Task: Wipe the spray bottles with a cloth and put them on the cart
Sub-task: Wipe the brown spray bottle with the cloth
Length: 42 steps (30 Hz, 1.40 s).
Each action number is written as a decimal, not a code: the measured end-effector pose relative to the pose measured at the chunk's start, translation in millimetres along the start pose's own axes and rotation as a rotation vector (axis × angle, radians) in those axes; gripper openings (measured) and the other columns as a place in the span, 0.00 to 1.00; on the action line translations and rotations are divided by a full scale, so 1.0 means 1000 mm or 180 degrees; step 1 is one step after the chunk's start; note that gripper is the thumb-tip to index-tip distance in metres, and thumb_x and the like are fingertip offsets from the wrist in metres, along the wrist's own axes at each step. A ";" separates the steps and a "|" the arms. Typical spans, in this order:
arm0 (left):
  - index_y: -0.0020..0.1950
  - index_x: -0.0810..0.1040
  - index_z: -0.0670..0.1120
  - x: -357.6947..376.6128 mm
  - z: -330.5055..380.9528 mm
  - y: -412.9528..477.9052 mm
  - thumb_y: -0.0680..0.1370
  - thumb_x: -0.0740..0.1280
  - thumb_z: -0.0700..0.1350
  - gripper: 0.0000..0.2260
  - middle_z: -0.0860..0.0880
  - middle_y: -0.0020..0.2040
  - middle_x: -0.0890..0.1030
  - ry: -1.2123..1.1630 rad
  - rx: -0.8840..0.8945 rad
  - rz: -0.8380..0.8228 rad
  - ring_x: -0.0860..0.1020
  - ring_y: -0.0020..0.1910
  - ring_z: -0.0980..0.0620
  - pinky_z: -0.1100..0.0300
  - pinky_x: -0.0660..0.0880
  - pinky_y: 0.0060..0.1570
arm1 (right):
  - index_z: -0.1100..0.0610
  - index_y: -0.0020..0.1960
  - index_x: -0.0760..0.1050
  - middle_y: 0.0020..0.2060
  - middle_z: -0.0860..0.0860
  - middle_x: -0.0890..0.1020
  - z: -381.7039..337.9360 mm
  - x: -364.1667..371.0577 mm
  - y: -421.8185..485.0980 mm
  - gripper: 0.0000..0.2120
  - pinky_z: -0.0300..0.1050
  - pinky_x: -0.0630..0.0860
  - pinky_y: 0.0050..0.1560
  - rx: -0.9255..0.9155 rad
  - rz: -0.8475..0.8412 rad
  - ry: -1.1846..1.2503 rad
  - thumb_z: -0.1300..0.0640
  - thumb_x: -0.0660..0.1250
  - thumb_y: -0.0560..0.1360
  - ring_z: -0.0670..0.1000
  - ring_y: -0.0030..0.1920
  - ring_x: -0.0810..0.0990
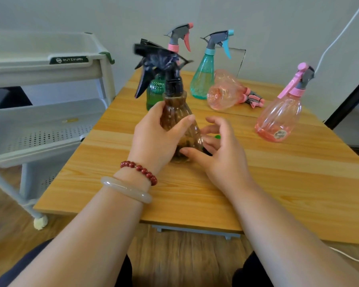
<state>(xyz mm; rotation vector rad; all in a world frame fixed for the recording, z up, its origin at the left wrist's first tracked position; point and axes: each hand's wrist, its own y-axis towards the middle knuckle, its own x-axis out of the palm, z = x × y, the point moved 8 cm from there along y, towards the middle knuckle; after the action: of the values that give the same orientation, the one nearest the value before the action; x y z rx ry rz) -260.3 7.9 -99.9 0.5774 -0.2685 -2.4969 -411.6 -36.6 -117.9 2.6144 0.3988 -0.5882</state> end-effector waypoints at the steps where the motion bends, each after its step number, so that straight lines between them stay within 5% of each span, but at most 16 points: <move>1: 0.64 0.74 0.54 0.000 0.000 0.001 0.75 0.70 0.58 0.20 0.61 0.54 0.77 0.0142 0.0064 -0.0071 0.75 0.52 0.66 0.70 0.72 0.52 | 0.49 0.70 0.66 0.56 0.43 0.77 -0.001 0.002 0.000 0.39 0.35 0.75 0.59 -0.0043 -0.0060 -0.0146 0.44 0.79 0.64 0.43 0.58 0.78; 4: 0.75 0.67 0.56 -0.005 -0.009 0.006 0.73 0.71 0.61 0.32 0.55 0.62 0.67 0.0508 0.0055 -0.0174 0.67 0.65 0.54 0.61 0.66 0.63 | 0.52 0.70 0.69 0.59 0.47 0.79 -0.007 0.000 -0.003 0.36 0.39 0.73 0.62 -0.0226 0.0038 -0.0456 0.43 0.77 0.66 0.44 0.61 0.77; 7: 0.80 0.57 0.56 -0.012 -0.011 0.013 0.74 0.70 0.59 0.37 0.54 0.63 0.70 0.0669 0.0100 -0.0334 0.68 0.64 0.55 0.58 0.68 0.59 | 0.54 0.67 0.73 0.59 0.49 0.80 -0.015 -0.014 -0.001 0.27 0.37 0.69 0.59 -0.0377 0.0333 -0.1133 0.45 0.73 0.72 0.47 0.61 0.76; 12: 0.77 0.62 0.51 -0.009 -0.018 0.021 0.79 0.66 0.55 0.28 0.54 0.68 0.73 0.0474 -0.0131 -0.0304 0.70 0.63 0.58 0.63 0.69 0.55 | 0.49 0.72 0.68 0.68 0.51 0.72 0.019 -0.011 0.012 0.27 0.53 0.67 0.68 0.0476 -0.0327 -0.2492 0.39 0.63 0.77 0.58 0.68 0.69; 17: 0.79 0.59 0.51 -0.001 -0.024 0.031 0.73 0.70 0.63 0.40 0.48 0.74 0.62 0.1052 -0.0339 -0.0443 0.64 0.73 0.46 0.49 0.68 0.69 | 0.51 0.72 0.69 0.68 0.52 0.70 0.027 0.000 0.022 0.24 0.53 0.67 0.68 0.0591 -0.0488 -0.2379 0.42 0.60 0.79 0.57 0.68 0.67; 24: 0.76 0.62 0.46 -0.008 -0.023 0.053 0.74 0.73 0.57 0.36 0.48 0.71 0.70 0.0809 -0.0261 0.0024 0.70 0.69 0.50 0.60 0.68 0.61 | 0.54 0.68 0.73 0.65 0.54 0.72 0.031 0.006 0.042 0.18 0.53 0.68 0.66 0.0441 -0.0582 -0.2397 0.48 0.59 0.82 0.59 0.67 0.67; 36: 0.77 0.60 0.45 -0.005 -0.031 0.077 0.75 0.72 0.57 0.37 0.46 0.72 0.70 0.0926 -0.0361 0.0102 0.71 0.68 0.48 0.57 0.70 0.62 | 0.53 0.69 0.73 0.64 0.51 0.73 0.031 -0.001 0.041 0.20 0.54 0.69 0.65 0.0378 -0.0193 -0.2294 0.49 0.63 0.79 0.57 0.66 0.69; 42: 0.79 0.57 0.44 0.001 -0.022 0.049 0.75 0.71 0.58 0.39 0.45 0.77 0.59 0.1110 -0.0207 0.0289 0.58 0.76 0.43 0.52 0.60 0.73 | 0.50 0.71 0.72 0.63 0.52 0.74 0.033 -0.007 0.039 0.20 0.53 0.69 0.65 0.0431 -0.0094 -0.2219 0.51 0.63 0.79 0.57 0.65 0.70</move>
<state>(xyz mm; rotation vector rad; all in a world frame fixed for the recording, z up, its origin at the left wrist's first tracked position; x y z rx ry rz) -227.7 -34.3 -104.6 0.9354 -0.0772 -2.2601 -414.4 -87.0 -128.6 2.3210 0.1724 -1.5027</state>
